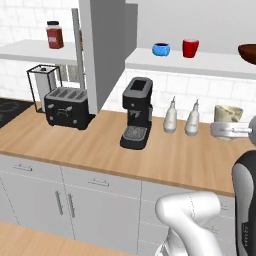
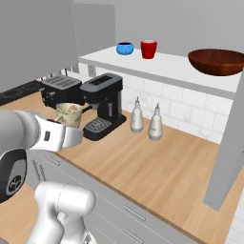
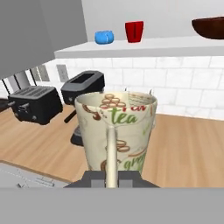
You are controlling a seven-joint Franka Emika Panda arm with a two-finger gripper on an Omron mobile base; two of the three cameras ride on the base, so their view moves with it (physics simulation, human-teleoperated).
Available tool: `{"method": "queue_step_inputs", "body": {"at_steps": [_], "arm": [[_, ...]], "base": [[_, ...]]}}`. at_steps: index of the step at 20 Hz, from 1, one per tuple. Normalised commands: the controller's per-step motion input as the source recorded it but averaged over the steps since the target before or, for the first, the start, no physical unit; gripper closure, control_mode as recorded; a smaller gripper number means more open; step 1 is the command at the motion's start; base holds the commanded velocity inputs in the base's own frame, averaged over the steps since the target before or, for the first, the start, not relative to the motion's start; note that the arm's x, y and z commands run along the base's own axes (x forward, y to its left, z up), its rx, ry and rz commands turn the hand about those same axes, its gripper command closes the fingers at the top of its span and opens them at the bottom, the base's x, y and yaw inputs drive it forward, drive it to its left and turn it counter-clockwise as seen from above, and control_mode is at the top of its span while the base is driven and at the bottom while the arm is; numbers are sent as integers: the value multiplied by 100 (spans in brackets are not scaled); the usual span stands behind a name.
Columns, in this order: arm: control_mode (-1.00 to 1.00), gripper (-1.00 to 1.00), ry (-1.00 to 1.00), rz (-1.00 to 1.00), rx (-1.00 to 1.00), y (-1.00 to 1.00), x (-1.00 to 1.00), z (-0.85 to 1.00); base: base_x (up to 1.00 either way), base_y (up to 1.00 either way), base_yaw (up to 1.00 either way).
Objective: Gather all objects into one cabinet and sort the glasses and bowls to opposite sides.
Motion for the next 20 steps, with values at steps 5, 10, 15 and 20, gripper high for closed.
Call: {"method": "queue_step_inputs", "body": {"at_steps": [5,10,15,20], "arm": [[-100,100,1,0,0,-8,0,45],[-100,100,4,0,-1,0,0,46],[-100,100,-2,0,0,-2,0,29],[-100,100,-18,0,0,0,6,5]], "base": [[0,0,0],[0,0,0],[0,0,0],[0,0,0]]}}
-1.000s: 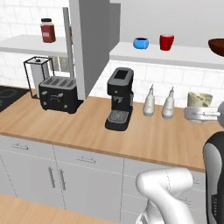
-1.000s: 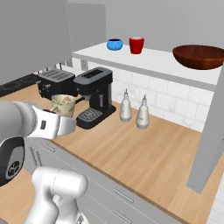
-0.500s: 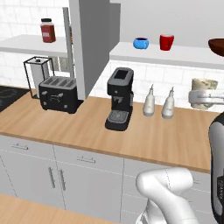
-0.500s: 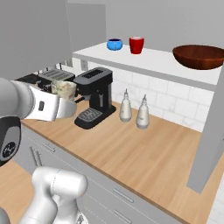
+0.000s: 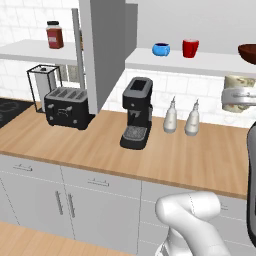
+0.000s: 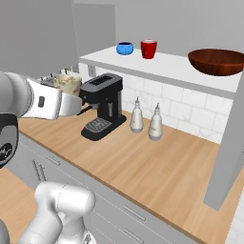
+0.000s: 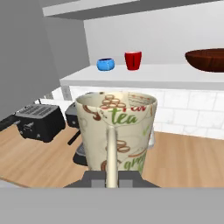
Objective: Gather all objects into one cabinet and sort the glasses and bowls to opposite sides.
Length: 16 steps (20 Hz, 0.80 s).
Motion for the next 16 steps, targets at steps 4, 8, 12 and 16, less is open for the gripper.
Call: {"method": "queue_step_inputs", "body": {"at_steps": [4,8,12,16], "arm": [[-100,100,-15,0,0,0,8,1],[-100,100,-5,0,0,-1,9,13],[-100,100,0,0,-2,-6,3,34],[-100,100,0,0,-3,-11,1,41]], "base": [[0,0,0],[0,0,0],[0,0,0],[0,0,0]]}}
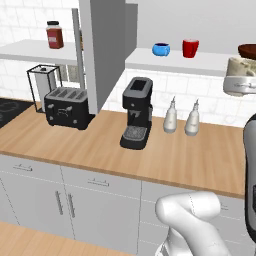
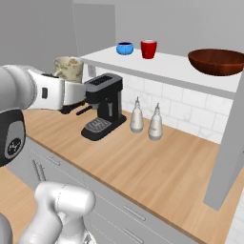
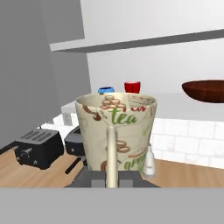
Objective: Gather all objects into one cabinet and sort the glasses and bowls to opposite sides.
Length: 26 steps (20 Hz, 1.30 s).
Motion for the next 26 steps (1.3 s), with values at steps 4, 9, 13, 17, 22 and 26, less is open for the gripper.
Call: {"method": "queue_step_inputs", "body": {"at_steps": [4,9,13,17,22,26], "arm": [[-100,100,-2,0,0,-8,22,27],[-100,100,-3,-1,-1,-4,51,3],[-100,100,-1,-1,-3,-8,66,-1],[-100,100,-2,0,-2,-7,60,0],[-100,100,-1,0,-2,-12,51,-15],[-100,100,0,0,-3,-18,52,-30]], "base": [[0,0,0],[0,0,0],[0,0,0],[0,0,0],[0,0,0],[0,0,0]]}}
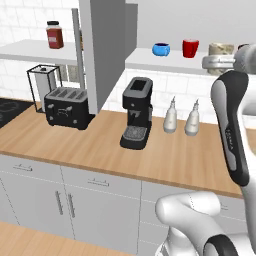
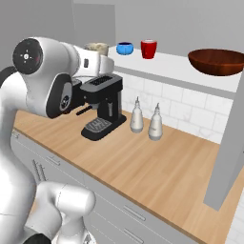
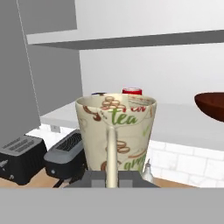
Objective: Gather all objects into one cabinet and sort the glasses and bowls to opposite sides.
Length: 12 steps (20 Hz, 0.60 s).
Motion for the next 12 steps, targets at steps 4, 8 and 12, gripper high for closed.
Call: {"method": "queue_step_inputs", "body": {"at_steps": [4,8,12], "arm": [[-100,100,0,0,-1,-10,59,-12],[-100,100,0,0,0,-1,62,0],[-100,100,0,0,0,-1,59,0]], "base": [[0,0,0],[0,0,0],[0,0,0]]}}
